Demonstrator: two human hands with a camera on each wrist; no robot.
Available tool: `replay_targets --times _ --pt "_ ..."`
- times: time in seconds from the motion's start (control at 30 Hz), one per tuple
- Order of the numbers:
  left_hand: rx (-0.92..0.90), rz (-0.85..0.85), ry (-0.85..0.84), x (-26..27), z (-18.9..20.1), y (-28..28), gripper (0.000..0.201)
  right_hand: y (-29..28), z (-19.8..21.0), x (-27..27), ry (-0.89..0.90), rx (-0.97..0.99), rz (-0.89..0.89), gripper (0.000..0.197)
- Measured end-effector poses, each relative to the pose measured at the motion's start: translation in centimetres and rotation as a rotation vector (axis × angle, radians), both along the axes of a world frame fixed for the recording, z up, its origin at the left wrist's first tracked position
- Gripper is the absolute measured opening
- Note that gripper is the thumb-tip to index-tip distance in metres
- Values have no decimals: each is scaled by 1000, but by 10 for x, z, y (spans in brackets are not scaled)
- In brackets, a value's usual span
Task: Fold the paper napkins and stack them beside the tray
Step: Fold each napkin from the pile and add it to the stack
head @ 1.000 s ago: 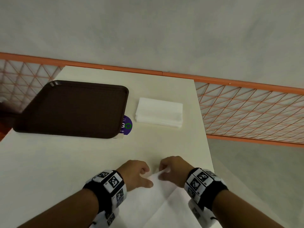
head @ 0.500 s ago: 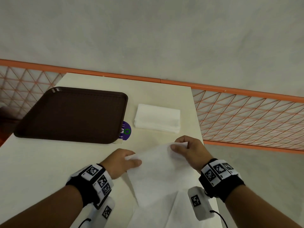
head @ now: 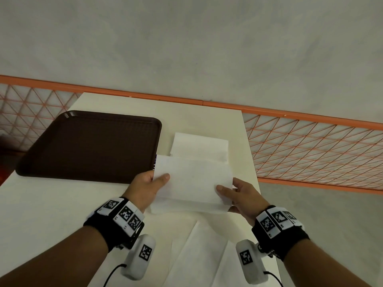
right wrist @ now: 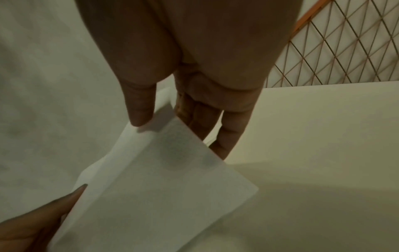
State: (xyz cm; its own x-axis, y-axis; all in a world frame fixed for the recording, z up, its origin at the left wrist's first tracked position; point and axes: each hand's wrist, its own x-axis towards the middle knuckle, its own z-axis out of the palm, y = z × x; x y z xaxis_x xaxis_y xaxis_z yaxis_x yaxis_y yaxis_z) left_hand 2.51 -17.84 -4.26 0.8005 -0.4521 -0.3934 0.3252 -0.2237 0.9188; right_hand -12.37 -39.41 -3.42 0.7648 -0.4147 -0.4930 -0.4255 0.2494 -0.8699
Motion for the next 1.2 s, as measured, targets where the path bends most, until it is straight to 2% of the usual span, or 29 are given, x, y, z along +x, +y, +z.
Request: replay_targets --times 0.1,0.17,0.23,0.3,0.37,0.4,0.47,0.57,0.7,0.9,1.0,1.1,1.2 --pt "217 25 -65 6 -12 1 17 2 -8 1 39 10 -42 22" --pt "343 -6 -42 6 -19 1 34 5 -17 2 96 -18 -108 23" --pt "390 -25 -15 3 -24 1 58 6 -26 4 158 -53 -180 25" --pt "335 -61 -22 0 -23 4 74 5 -29 6 201 -92 -226 26" --pt "184 -134 -7 3 -22 9 94 4 -25 8 189 -134 -242 25" --pt "144 -186 -20 4 -19 12 97 4 -22 9 162 -145 -238 23" --pt "162 -278 -120 9 -16 15 75 4 -13 10 86 -133 -210 16" --pt "253 -288 -248 15 -8 14 35 4 1 9 7 -127 -78 8" --pt "306 -276 -369 17 2 12 14 1 11 7 0 -327 126 23" --pt "328 -284 -501 14 5 12 6 2 19 5 90 -710 210 11" --pt "359 -301 -511 16 2 14 7 0 18 2 126 -855 326 12" --pt "351 -312 -515 18 1 14 10 -1 13 -2 149 -907 408 4" --pt "300 -308 -499 18 3 13 10 -3 6 -4 109 -897 417 4"
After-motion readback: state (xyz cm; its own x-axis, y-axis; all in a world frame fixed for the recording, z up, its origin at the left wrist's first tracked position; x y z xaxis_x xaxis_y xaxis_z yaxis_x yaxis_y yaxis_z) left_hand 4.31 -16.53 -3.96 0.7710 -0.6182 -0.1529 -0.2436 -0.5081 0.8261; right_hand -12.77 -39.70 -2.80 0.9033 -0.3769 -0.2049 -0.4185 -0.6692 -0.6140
